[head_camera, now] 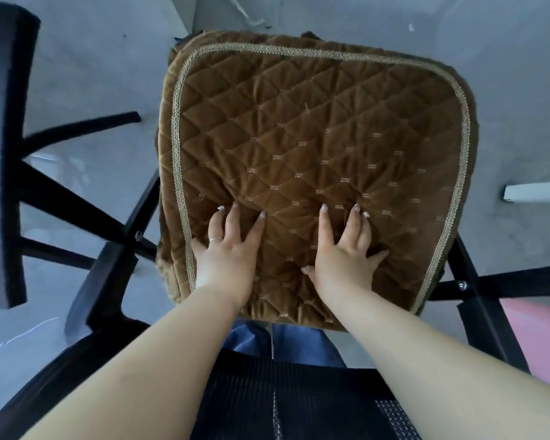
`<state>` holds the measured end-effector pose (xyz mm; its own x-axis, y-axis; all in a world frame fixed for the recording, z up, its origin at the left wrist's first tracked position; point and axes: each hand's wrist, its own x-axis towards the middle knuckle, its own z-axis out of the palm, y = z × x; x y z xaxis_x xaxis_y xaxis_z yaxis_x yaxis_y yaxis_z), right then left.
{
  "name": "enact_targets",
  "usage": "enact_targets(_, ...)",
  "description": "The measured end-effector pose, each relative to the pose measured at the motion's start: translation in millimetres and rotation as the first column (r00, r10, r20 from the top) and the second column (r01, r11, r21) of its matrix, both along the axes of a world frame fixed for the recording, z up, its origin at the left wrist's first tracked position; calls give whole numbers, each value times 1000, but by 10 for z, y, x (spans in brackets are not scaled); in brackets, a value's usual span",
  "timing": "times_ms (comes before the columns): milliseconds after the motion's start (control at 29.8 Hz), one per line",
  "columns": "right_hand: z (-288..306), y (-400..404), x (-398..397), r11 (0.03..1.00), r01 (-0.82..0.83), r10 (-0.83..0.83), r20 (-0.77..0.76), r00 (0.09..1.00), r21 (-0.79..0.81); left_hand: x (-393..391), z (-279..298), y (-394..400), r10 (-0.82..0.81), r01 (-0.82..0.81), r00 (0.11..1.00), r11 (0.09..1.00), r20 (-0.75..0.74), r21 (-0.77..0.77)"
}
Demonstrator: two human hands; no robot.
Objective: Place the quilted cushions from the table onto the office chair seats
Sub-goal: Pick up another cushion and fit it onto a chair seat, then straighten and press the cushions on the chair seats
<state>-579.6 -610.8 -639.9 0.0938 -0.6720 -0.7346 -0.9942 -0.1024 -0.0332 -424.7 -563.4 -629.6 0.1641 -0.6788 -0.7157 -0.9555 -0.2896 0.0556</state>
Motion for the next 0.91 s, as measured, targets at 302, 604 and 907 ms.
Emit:
enact_targets(302, 535, -279, 155, 961, 275, -276, 190, 942, 28, 152, 501, -201, 166, -167, 973, 986, -161, 7)
enact_targets(604, 1842, -405, 994, 950, 311, -238, 584, 776, -27, 891, 1815, -40, 411, -531, 832, 783, -372, -323)
enact_targets(907, 3269, 435, 2484, 987, 90, 41, 760, 648, -130, 2307, 3224, 1208, 511, -674, 738, 530, -441, -515)
